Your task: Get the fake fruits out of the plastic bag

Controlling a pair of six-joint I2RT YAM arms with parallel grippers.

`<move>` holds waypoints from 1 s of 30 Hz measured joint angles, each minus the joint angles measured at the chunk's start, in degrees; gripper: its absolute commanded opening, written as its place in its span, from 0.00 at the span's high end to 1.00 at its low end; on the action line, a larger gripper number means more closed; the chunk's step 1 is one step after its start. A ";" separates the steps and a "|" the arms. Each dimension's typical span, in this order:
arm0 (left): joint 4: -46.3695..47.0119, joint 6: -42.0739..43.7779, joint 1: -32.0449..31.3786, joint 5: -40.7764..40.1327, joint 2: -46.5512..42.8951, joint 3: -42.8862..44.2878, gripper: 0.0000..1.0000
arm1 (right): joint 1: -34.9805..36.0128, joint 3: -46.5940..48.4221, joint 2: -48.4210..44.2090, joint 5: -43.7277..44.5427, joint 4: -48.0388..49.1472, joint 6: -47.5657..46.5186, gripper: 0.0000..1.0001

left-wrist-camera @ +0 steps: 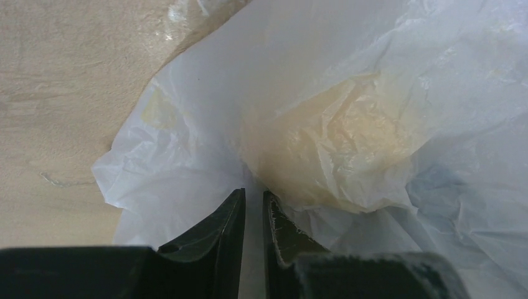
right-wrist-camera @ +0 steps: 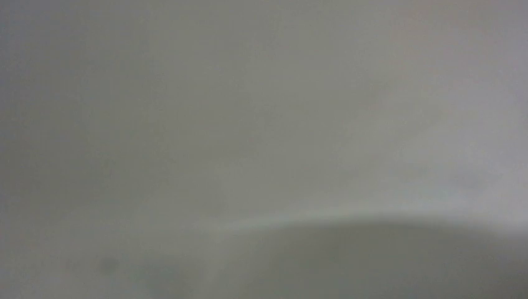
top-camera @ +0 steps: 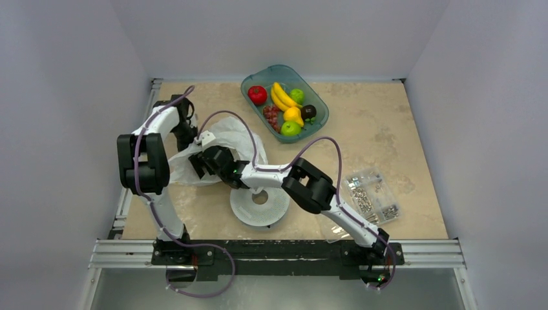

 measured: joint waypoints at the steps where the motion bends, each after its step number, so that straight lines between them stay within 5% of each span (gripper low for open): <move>1: 0.00 0.02 -0.24 0.00 0.00 0.00 0.85 | -0.11 0.22 0.07 0.28 -0.02 -0.11 0.14; 4: 0.07 0.00 -0.66 -0.02 -0.04 0.00 0.83 | -0.26 0.33 0.09 1.09 -0.02 -1.09 0.34; 12: 0.61 -0.74 -0.46 -5.44 -6.58 -1.68 0.56 | -0.17 -2.67 -2.73 1.03 0.26 -3.15 0.71; 18: -0.26 -3.80 3.41 -6.86 -26.64 -4.98 0.38 | -0.39 -3.43 -5.35 0.28 0.33 -3.48 0.73; 30: -5.53 -14.51 3.15 3.58 -69.77 -21.84 0.31 | -0.59 -4.20 -5.42 -3.87 -0.17 -2.12 0.62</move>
